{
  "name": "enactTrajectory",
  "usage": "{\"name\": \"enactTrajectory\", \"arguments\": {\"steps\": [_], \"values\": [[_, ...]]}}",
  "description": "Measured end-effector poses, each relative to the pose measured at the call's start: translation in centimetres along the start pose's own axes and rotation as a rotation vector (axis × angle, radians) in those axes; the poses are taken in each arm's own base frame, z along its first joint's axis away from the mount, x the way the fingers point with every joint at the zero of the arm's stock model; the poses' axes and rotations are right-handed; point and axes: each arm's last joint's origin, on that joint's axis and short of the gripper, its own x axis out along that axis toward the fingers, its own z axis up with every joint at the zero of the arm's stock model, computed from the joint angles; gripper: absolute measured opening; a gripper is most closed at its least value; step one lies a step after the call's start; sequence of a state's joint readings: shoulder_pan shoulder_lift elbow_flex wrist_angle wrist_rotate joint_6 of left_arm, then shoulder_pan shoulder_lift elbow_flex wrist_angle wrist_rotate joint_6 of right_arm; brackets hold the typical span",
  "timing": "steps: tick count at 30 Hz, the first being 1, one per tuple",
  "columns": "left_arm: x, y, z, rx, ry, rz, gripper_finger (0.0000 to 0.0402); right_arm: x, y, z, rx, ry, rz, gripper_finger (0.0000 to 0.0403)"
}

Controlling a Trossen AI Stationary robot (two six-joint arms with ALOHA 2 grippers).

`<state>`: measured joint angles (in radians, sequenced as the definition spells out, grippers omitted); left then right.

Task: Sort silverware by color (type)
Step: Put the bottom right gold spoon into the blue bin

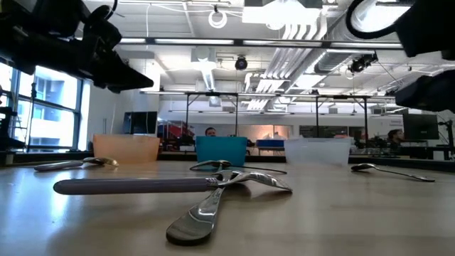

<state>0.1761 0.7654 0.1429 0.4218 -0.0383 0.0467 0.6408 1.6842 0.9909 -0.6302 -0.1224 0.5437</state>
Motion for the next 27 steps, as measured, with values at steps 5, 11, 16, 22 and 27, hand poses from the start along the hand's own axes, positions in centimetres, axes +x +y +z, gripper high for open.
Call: {"name": "enactTrajectory", "arguments": {"steps": [5, 11, 16, 22, 27], "values": [[0.0, 0.0, -0.3, 0.008, 0.026, -0.001, 0.0039, 1.3, 0.2, -0.4, -0.03, 0.045, -0.035, 0.0199], [0.0, 0.0, -0.4, 0.001, 0.038, -0.002, 0.0039, 2.2, 0.0, -0.4, -0.034, 0.08, -0.054, 0.0179], [0.0, 0.0, -0.4, -0.006, 0.04, -0.004, 0.0039, 2.7, -0.3, -0.2, -0.045, 0.105, -0.053, 0.0161], [0.0, -0.1, -0.4, -0.008, 0.044, -0.004, 0.0039, 2.8, -1.0, -0.1, -0.041, 0.119, -0.064, 0.014], [0.0, -0.1, -0.5, -0.007, 0.054, -0.005, 0.0039, 2.7, -1.9, 0.3, -0.046, 0.127, -0.047, 0.0111]]}}
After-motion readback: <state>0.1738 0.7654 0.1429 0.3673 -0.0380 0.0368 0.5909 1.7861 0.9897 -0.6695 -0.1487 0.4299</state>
